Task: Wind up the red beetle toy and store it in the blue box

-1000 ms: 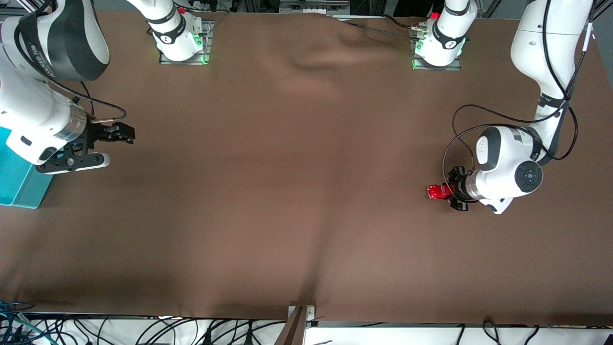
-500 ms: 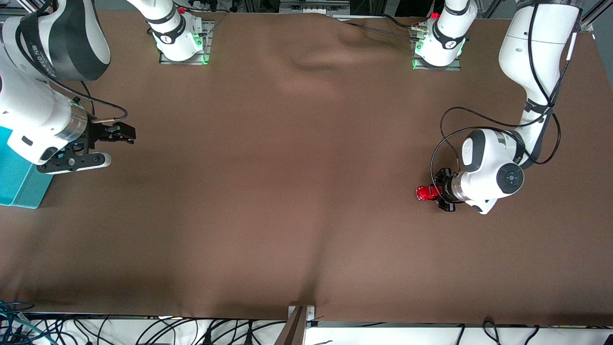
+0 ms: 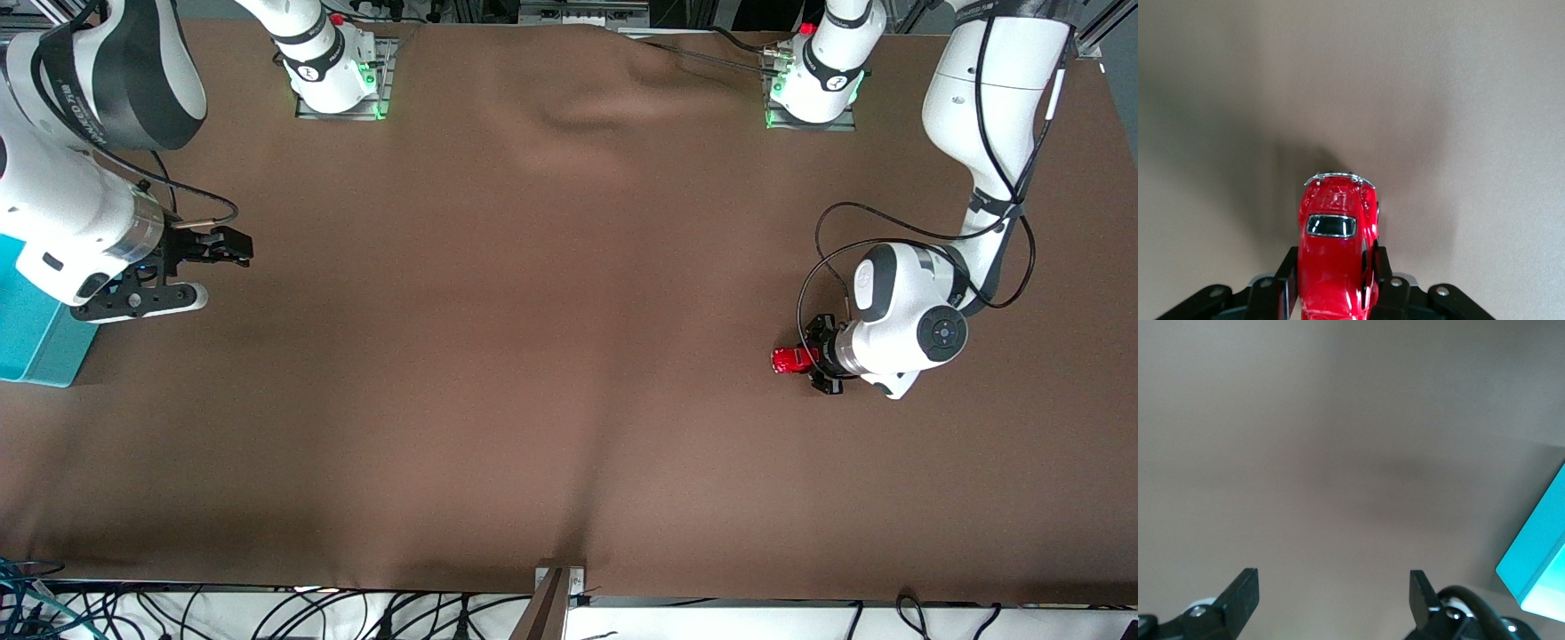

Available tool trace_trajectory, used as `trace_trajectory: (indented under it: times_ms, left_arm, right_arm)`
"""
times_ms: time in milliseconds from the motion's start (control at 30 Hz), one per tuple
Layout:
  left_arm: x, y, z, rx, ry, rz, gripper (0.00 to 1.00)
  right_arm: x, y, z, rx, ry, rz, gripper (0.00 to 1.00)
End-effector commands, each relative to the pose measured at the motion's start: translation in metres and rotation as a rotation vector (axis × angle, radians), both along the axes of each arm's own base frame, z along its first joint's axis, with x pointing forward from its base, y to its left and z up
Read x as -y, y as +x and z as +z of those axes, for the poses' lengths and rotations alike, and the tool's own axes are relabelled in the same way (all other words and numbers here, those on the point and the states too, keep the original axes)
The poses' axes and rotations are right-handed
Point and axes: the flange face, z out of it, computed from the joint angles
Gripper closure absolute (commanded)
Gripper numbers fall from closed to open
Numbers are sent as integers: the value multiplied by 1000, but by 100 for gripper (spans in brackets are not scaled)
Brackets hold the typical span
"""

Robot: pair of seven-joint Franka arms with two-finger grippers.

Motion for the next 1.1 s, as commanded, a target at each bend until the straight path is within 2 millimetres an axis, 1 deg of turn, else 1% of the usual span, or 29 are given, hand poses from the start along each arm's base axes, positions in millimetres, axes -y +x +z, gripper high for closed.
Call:
trace_trajectory:
  times_ms: [0,133,200,400,567,667,900,1067]
  left_arm:
    - [-20,3,-10,-3,3,-14,100]
    - [-31,3,-10,0,1,-17,100]
    - [-43,4,-10,1,1,-8,100]
    - [-67,4,-10,3,24,-16,100]
    - [-80,3,-10,4,17,-46,100]
    - [-83,3,-10,8,9,-86,100]
    - [-95,2,-10,10,3,-102,100]
    - [-114,1,-10,10,2,-79,100]
  right_arm:
    - [0,-1,1,8,-11,-8,0]
    - [-2,-2,1,8,-11,-5,0]
    - [-2,-2,1,8,-11,-3,0]
    - [-2,-2,2,9,-11,-5,0]
    - [0,-2,2,9,-11,-8,0]
    - [-2,-2,2,8,-11,-4,0]
    - [-6,-3,2,8,-11,2,0]
    - [-6,-3,3,9,-11,2,0]
